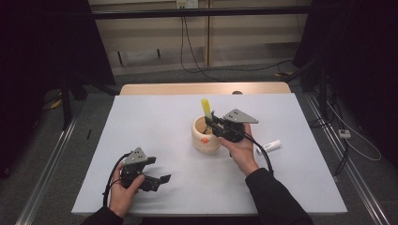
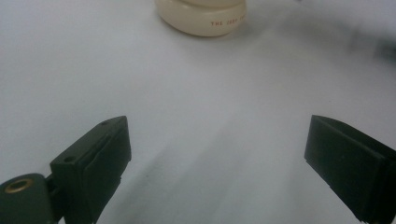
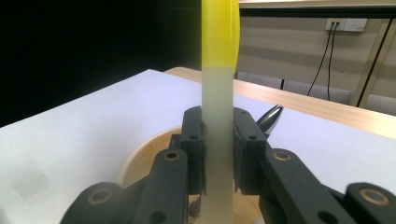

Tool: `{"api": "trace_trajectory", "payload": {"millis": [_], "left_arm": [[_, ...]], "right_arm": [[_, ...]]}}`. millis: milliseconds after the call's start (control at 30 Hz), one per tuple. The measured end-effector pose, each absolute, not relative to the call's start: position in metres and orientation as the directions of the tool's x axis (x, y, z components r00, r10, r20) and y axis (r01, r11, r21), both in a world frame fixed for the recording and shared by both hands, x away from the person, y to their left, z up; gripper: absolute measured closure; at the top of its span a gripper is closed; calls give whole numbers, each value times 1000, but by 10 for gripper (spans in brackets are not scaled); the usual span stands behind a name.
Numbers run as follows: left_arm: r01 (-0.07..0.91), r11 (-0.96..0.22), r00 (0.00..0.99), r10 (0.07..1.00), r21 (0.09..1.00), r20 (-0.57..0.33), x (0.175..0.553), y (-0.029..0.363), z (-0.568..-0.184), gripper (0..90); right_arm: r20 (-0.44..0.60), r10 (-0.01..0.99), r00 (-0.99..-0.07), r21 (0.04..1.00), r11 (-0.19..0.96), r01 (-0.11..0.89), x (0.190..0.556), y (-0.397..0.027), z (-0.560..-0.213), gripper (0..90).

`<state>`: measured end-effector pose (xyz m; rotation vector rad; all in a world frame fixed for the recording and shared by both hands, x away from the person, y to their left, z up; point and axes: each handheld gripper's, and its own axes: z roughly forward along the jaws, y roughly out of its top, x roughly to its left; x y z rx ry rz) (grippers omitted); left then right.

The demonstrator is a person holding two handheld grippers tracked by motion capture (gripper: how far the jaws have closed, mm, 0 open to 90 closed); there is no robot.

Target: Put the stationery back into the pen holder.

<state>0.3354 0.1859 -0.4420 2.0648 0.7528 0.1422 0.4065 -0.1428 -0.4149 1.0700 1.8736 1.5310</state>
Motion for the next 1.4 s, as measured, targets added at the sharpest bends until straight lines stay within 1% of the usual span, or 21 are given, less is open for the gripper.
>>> {"api": "trace_trajectory", "payload": {"millis": [300,467,633,667,733,933,1067,1200,1300,1367,1400], "left_arm": [[459,-419,811,558,784,-177,335,185,-442,73],[459,-419,810,559,783,-175,335,185,-443,73],[458,-420,811,558,783,-174,335,185,-443,73],[458,-420,811,559,783,-174,335,184,-443,73],[458,-422,811,559,783,-173,336,185,-443,73],[459,-420,809,562,783,-174,335,185,-443,73],[462,-417,807,564,783,-176,335,184,-443,73],[462,-417,806,565,783,-175,335,185,-443,73],[462,-418,806,567,782,-174,335,185,-443,73],[462,-419,806,566,782,-172,335,185,-443,73],[461,-420,807,566,782,-172,335,185,-443,73]], "right_arm": [[101,815,-571,959,73,274,404,-139,-421,771],[120,811,-572,963,45,265,402,-142,-419,725],[119,816,-566,966,37,257,398,-149,-416,617],[119,816,-565,966,35,254,398,-150,-415,588],[123,821,-557,966,30,256,396,-152,-413,489],[114,838,-533,967,31,254,394,-159,-408,335],[123,846,-518,958,35,285,393,-164,-408,211],[149,841,-520,943,38,331,392,-170,-406,124],[132,849,-512,941,55,334,390,-175,-404,106],[141,852,-505,941,44,337,388,-180,-403,89],[126,854,-505,944,53,325,387,-182,-402,82]]}}
